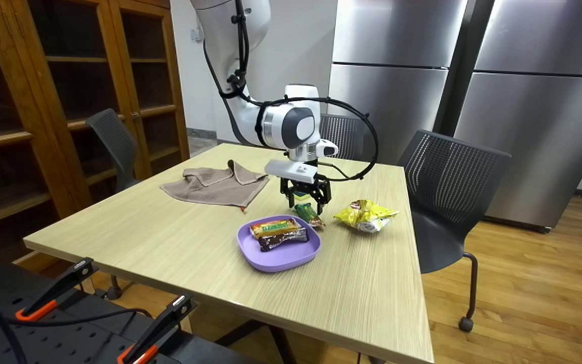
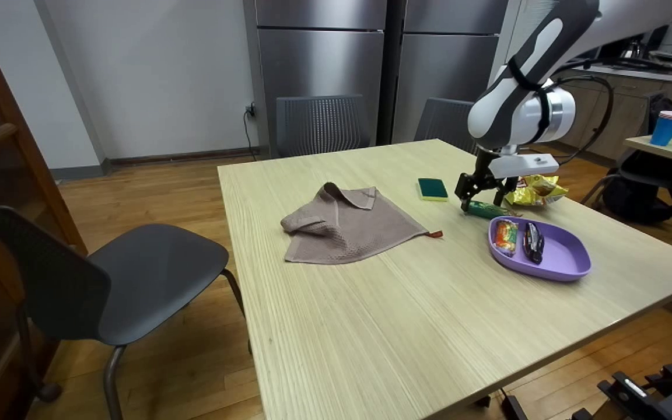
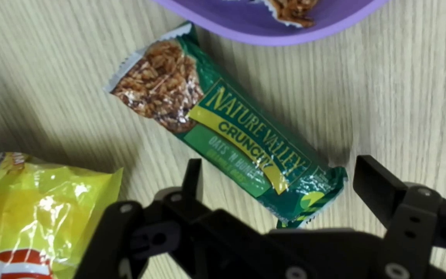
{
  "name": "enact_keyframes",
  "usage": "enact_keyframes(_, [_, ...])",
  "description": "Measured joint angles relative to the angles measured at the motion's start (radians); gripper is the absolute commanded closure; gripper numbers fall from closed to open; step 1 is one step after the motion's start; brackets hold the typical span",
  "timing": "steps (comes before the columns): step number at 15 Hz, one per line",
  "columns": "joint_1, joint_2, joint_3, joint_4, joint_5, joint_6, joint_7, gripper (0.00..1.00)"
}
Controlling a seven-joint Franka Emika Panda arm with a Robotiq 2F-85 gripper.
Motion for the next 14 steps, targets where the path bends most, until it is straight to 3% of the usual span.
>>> enact_keyframes(14, [-0.002,0.016,0.002,0.016,0.000,0.000,-0.012,0.00])
